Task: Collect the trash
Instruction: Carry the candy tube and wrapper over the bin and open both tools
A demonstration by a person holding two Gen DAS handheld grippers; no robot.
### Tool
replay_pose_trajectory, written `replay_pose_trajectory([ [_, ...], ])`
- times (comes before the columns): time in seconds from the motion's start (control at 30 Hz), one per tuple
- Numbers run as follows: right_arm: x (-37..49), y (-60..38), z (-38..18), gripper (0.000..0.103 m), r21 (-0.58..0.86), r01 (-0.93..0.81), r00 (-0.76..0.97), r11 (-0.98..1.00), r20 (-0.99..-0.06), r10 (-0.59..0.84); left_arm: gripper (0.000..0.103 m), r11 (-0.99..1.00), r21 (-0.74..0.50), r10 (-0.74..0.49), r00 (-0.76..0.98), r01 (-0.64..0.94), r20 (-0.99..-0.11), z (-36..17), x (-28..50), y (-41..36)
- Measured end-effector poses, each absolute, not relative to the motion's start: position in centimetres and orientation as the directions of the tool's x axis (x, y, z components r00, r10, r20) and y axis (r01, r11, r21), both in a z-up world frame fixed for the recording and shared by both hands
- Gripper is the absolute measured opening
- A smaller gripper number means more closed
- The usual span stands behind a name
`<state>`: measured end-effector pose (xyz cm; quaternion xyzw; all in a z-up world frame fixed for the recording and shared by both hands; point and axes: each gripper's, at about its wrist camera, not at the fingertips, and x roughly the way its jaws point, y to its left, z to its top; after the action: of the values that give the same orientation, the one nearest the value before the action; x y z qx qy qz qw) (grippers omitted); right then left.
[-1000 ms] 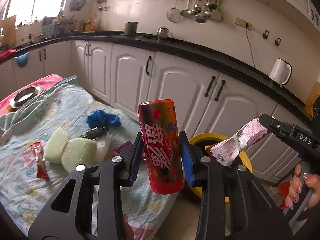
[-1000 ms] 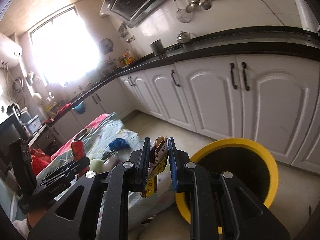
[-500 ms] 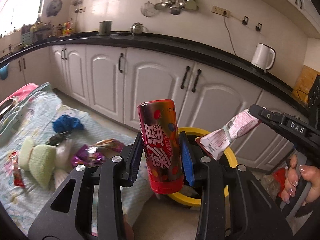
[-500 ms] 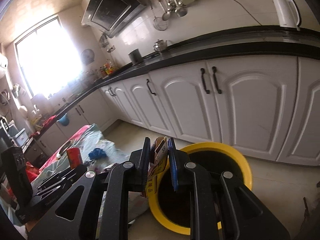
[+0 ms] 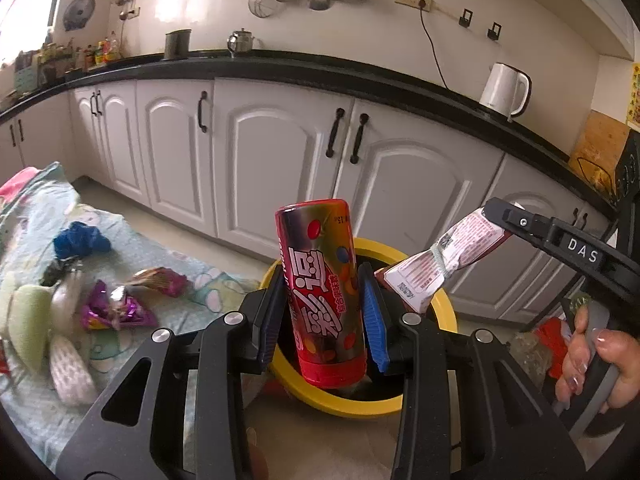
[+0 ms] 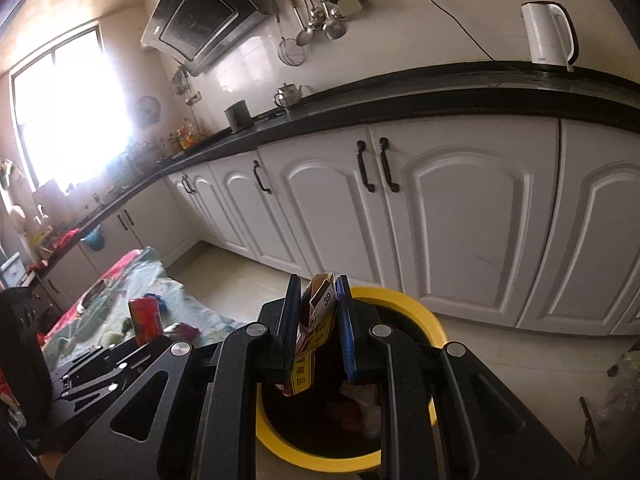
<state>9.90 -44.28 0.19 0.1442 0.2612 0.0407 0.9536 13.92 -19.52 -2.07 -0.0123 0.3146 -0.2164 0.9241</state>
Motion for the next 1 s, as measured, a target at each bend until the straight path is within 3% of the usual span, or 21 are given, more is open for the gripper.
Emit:
replay_pose_trajectory([
  [1.0, 11.3, -46.6, -3.9, 0.019, 0.255, 0.108, 0.818, 0.961, -0.572, 0.060, 0.029, 0.883, -0.180, -0.430, 0.594, 0.434, -0.680, -7.4, 18.3, -23.9],
])
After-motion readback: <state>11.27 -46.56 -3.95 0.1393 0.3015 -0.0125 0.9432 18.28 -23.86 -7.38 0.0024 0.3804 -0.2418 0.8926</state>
